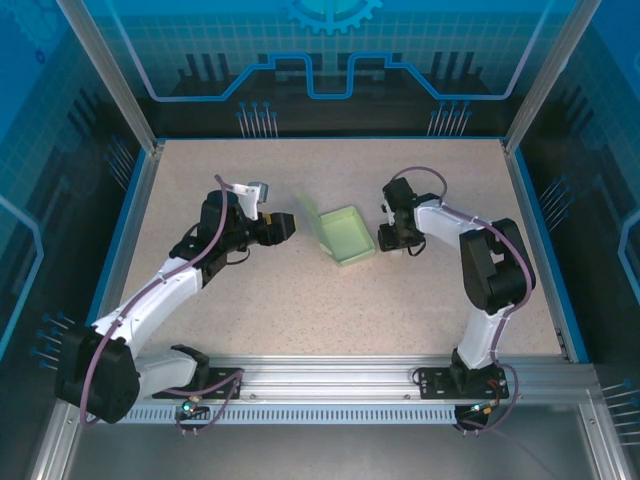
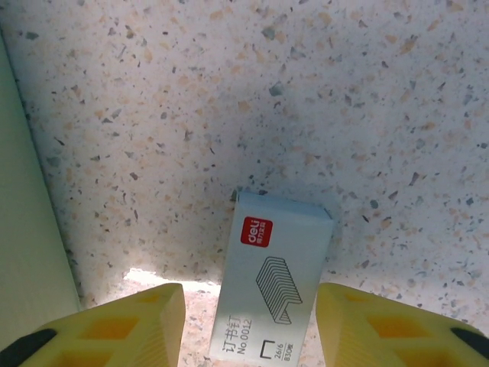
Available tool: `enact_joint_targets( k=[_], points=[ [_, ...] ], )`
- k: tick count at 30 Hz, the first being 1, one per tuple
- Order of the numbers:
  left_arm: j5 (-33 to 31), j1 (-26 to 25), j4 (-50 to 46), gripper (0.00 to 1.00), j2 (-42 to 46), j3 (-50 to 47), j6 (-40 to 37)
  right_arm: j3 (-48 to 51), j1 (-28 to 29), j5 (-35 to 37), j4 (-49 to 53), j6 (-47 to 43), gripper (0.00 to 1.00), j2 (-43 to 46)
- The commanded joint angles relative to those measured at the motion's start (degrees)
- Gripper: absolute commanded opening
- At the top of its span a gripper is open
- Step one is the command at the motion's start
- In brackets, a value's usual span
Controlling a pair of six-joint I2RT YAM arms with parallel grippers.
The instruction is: Fold the paper box
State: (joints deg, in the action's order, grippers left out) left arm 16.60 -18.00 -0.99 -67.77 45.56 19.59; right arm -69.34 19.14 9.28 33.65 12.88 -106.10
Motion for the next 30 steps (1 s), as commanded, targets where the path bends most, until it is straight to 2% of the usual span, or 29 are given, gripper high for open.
enact_joint_targets(
  k=[1,10,19,25,30],
  points=[
    [1.94,0.35,1.19,0.7,1.27,-0.39,0.31,-1.97,0.55,0.68,2.25,-0.05,0.48,-1.6],
    [2.2,0.29,1.7,0.7,1.5,-1.23,0.44,-3.25,0.03,0.74,3.94,0.65,0.47,-3.4],
    [1.82,0.28,1.49,0.7,1.66,-1.87,0.05,-3.12,0.32,1.79,3.95,-0.46,0.35,-1.49],
    [-1.57,0.42,0.58,0.7,3.61,-2.9,-0.07,-2.8,5.35,1.14,2.04,-2.78,0.34,6.68],
    [-3.59,0.86,0.05,0.7,4.99,-3.6,0.55,-6.85,9.67,-0.65,2.78,-2.75,0.34,5.68]
  ],
)
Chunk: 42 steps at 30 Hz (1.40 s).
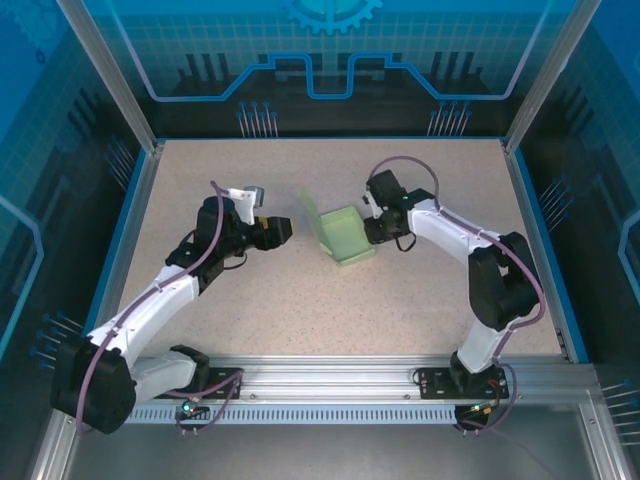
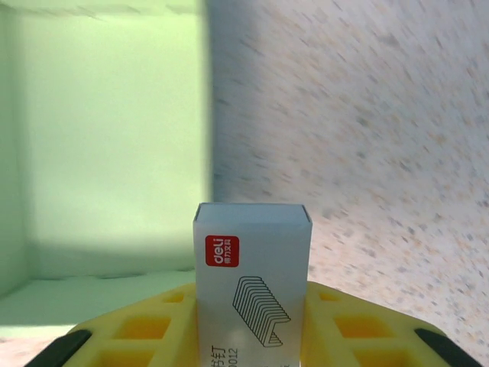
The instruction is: Fold the paper box
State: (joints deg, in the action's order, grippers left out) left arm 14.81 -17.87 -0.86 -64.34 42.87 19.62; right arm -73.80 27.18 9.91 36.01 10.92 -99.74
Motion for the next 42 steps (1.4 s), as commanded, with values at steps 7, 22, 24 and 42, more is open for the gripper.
enact_joint_targets(
  k=[7,22,24,42],
  points=[
    [-3.5,0.82,-1.24,0.7,2.7,-1.29,0.56,-9.43,4.75,-3.68,0.43,-0.07,0.35,-9.12],
    [-2.69,0.93,-0.71,0.7,2.21,-1.57,0.77,-10.85,2.98,-8.0,0.19,0.26,0.54,-9.19],
    [-2.51,0.91,-0.76,0.71,2.28,-1.48,0.81,-7.1,1.59,-9.57,-1.43,0.75,0.54,-5.14],
    [-4.64,0.91,-1.85,0.71,1.44,-2.16,1.64,7.45,-6.79,-24.53,-11.89,4.75,0.58,-3.52]
  ],
)
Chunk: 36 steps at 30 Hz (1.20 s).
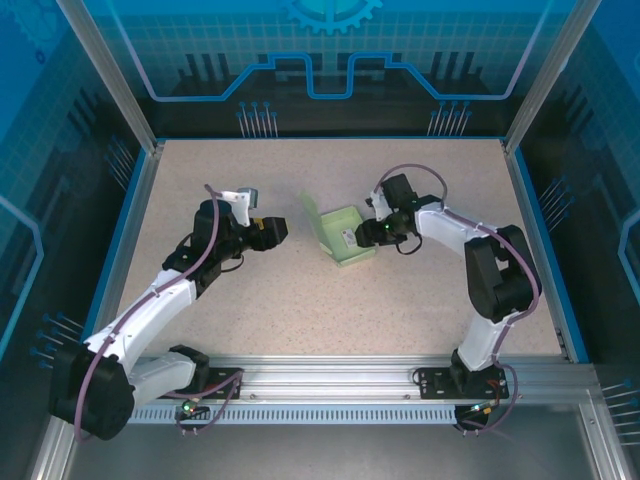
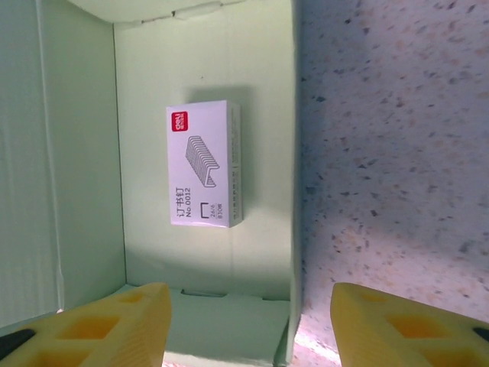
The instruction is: Fold the paper box
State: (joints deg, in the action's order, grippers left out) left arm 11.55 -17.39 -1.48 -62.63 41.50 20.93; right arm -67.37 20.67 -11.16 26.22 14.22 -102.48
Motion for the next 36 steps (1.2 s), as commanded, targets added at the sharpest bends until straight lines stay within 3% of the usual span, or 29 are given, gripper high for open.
enact_joint_targets(
  k=[1,10,20,28,36],
  points=[
    [-1.76,0.42,-1.33,0.71,-0.28,-0.89,0.4,1.56,-0.27,-4.03,-2.56,1.68,0.58,-0.72],
    [-2.15,2.87,0.46,0.72,-0.5,-1.81,3.7,7.84,1.3,-9.83,-8.37,5.54,0.58,2.46],
    [-4.29,10.7,-0.61,0.74,3.98,-4.63,6.35,10.16,12.24,-11.34,-17.59,13.71,0.58,2.99],
    [-7.73,11.16,-3.07,0.75,7.71,-6.65,6.51,7.29,17.03,-12.22,-18.97,14.57,0.6,0.48],
    [-14.52,11.24,-5.03,0.75,9.38,-8.1,7.52,5.47,13.86,-11.16,-15.83,7.7,0.63,4.88]
  ],
)
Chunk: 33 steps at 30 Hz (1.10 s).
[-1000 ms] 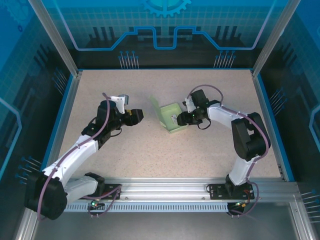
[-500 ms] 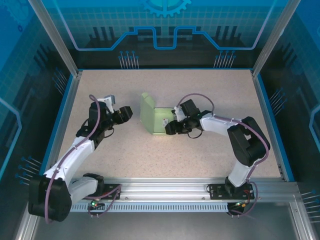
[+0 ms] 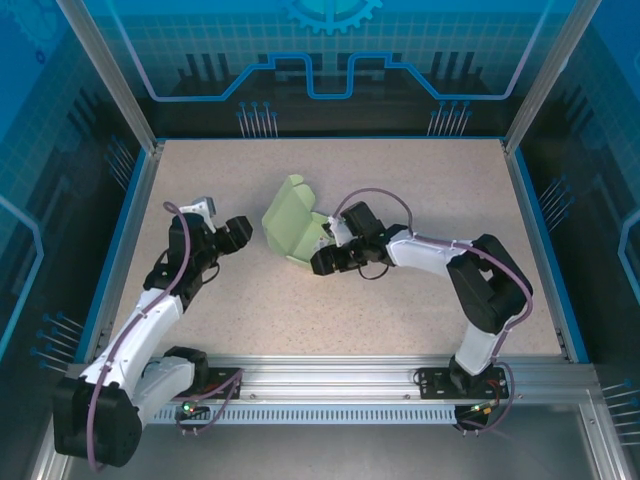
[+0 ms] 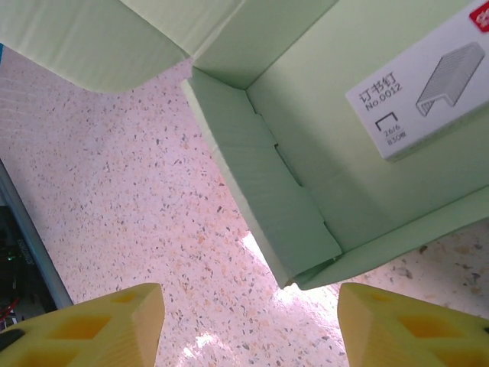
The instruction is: Fold the paper box
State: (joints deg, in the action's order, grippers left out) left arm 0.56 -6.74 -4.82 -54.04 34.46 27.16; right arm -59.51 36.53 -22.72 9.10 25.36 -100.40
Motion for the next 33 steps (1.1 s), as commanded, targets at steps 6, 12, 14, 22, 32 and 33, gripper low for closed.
enact_joint_targets(
  k=[6,12,14,22,32,33],
  points=[
    [-2.71,0.68,-1.97,0.75,-0.21,-1.71,2.32,-9.53,-8.49,6.06,4.31,-6.89,0.66,-0.89],
    [-1.79,0.68,-2.41,0.75,-0.41,-3.73,3.77,-18.75,-11.7,7.98,6.84,-8.26,0.67,-10.28],
    [-1.85,0.72,-2.7,0.75,-0.63,-4.12,3.78,-22.03,-12.17,7.08,7.85,-8.73,0.67,-13.71],
    [-3.28,0.85,-3.51,0.75,-2.23,-4.15,3.43,-27.14,-11.84,0.33,11.2,-10.07,0.65,-19.79],
    [-5.47,1.21,-2.74,0.75,-4.82,-5.58,3.56,-12.33,-9.9,-2.46,5.94,-7.97,0.64,-9.27],
    [-5.8,1.21,-2.73,0.75,-4.77,-5.71,3.45,-10.69,-9.44,-2.1,5.67,-7.78,0.64,-8.06]
  ],
)
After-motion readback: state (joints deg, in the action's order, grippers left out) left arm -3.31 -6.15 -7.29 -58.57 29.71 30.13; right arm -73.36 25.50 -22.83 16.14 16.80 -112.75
